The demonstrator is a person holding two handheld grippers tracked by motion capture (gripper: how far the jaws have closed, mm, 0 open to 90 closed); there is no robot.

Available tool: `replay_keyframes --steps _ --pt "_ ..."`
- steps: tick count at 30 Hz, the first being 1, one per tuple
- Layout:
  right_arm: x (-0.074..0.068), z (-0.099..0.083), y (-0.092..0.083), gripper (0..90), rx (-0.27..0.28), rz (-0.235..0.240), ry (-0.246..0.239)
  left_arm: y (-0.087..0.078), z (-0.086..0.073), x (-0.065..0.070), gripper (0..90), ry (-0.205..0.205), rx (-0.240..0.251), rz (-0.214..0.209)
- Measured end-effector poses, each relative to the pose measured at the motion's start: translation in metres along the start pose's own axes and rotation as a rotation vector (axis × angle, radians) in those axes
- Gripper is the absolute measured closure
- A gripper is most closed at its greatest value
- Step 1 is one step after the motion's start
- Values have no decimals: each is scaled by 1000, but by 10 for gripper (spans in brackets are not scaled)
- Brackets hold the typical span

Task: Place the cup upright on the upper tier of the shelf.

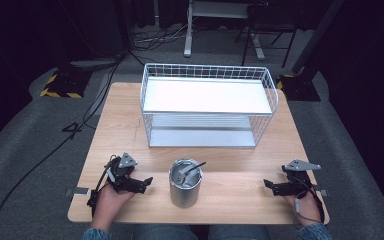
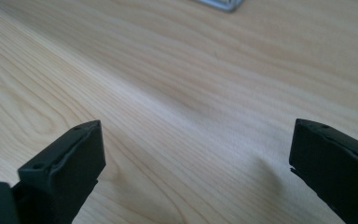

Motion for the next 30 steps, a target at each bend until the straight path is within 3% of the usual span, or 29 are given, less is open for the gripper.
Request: replay_keyframes --steps 6,12,21,30 --pt "-21 31 -21 37 84 67 -27 2 -4 -3 6 -16 -17 9" --pt "-42 52 -36 35 134 125 -54 5 -8 -5 7 -26 -31 13" --pt "-74 77 -47 33 170 182 -124 7 -8 -6 4 -4 -39 35" --pt "-101 94 -53 33 195 248 -150 8 -9 -7 0 21 -42 62"
Point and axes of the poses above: each handheld gripper's, and its own axes: y roughly forward along the jaws, z roughly out of its top, x roughly to its right, the point moved 9 cm from there along y, roughly forward along the jaws, and after that the axes turned 9 degrees about -z, right-handed, at the moved point
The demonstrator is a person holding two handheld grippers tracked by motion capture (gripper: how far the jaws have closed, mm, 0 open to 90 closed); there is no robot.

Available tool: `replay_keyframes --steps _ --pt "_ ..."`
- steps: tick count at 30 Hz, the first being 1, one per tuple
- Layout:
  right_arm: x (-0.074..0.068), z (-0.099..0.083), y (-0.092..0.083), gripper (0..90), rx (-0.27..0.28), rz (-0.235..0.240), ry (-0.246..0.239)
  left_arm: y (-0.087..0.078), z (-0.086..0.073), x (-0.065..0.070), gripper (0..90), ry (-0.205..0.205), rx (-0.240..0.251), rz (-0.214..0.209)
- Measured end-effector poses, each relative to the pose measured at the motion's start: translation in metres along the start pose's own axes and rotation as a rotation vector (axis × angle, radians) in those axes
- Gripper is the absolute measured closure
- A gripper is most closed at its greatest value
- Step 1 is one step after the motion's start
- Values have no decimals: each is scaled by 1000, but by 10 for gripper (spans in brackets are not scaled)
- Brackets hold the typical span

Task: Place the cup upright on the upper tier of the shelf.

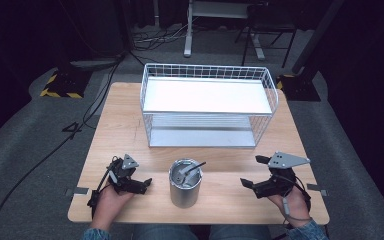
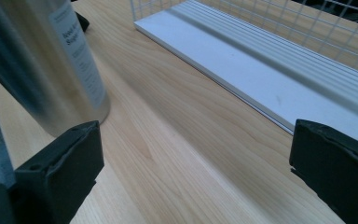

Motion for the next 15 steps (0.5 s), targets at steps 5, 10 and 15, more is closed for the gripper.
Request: replay_keyframes --steps 5,10,15 --pt "-12 11 4 33 16 44 -5 0 0 0 1 1 3 0" --pt "-26 19 9 39 18 69 -43 0 0 0 2 0 3 1" --pt "-44 28 18 39 37 109 -67 0 0 0 2 0 4 1"
Point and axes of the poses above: each handheld gripper's, and its own axes: y roughly forward along the jaws, z roughly out of its top, x roughly to its right, the point moved 9 cm from there along y, roughly forward along the jaws, and after that the axes turned 9 degrees about -z, right-handed, at the moved point
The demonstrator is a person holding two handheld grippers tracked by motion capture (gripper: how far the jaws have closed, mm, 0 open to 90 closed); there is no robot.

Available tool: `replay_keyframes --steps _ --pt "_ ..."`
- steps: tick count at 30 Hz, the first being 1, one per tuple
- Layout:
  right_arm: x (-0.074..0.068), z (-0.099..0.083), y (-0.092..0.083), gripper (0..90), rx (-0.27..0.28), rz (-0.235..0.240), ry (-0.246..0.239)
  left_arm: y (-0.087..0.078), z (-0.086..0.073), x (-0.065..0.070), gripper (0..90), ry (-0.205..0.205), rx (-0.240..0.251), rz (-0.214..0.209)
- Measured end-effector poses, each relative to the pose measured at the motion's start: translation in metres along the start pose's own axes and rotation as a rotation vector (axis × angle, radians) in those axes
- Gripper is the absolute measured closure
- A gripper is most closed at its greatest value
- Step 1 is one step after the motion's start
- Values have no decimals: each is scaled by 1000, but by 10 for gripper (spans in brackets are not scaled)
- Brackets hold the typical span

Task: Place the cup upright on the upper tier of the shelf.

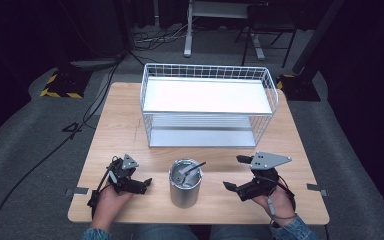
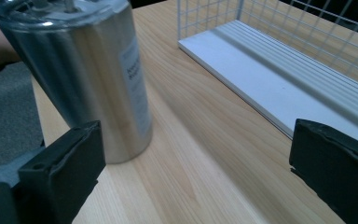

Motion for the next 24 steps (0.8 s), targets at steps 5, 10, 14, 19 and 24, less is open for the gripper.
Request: replay_keyframes --steps 5,10,14,19,24 --pt "-16 8 14 39 14 39 -10 0 0 0 3 -2 1 0" --pt "-29 11 25 38 20 78 -14 0 0 0 3 -2 0 1" --pt "-43 13 36 35 26 115 -24 0 0 0 3 -2 1 0" --pt "-56 15 48 25 29 143 -36 0 0 0 3 -2 1 0" --pt "-63 16 54 5 34 174 -30 0 0 0 3 -2 0 1"
Point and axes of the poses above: each handheld gripper's, and its own axes: y roughly forward along the jaws, z roughly out of its top, x roughly to its right, the point moved 9 cm from there along y, roughly forward along the jaws, and after that the axes turned 9 degrees about -z, right-handed, at the moved point
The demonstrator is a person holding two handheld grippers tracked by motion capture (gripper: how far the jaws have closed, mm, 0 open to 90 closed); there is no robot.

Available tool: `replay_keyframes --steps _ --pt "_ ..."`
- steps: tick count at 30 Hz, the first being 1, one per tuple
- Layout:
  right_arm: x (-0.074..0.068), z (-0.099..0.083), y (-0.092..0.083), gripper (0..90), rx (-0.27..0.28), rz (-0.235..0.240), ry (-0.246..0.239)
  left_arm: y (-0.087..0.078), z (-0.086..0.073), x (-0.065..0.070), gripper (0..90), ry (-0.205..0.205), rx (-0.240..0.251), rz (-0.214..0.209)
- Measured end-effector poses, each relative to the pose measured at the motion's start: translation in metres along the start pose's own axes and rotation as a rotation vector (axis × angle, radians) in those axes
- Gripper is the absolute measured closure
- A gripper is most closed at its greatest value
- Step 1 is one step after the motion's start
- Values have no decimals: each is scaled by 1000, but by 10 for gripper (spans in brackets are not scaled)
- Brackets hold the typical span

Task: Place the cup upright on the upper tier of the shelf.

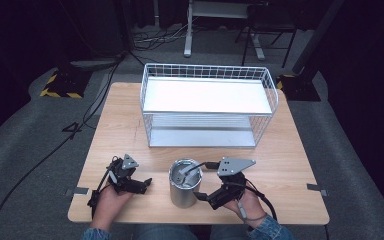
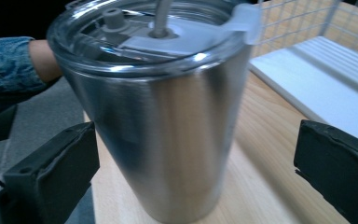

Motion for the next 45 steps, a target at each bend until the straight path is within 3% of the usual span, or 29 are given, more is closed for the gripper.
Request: replay_keyframes --steps 13,25,45 --pt "-14 2 22 0 46 31 -28 0 0 0 3 0 1 -2" --pt "-19 -1 39 1 58 17 -41 0 0 0 3 0 -1 -2" --pt "-20 -2 42 36 47 -5 -56 0 0 0 3 3 -4 -5"
Point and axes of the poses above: each handheld gripper's, and its own axes: y roughly forward along the jaws, z roughly out of its top, x roughly to its right, the point moved 9 cm from there along y, roughly forward along the jaws, and after that the axes turned 9 degrees about -z, right-handed, at the moved point
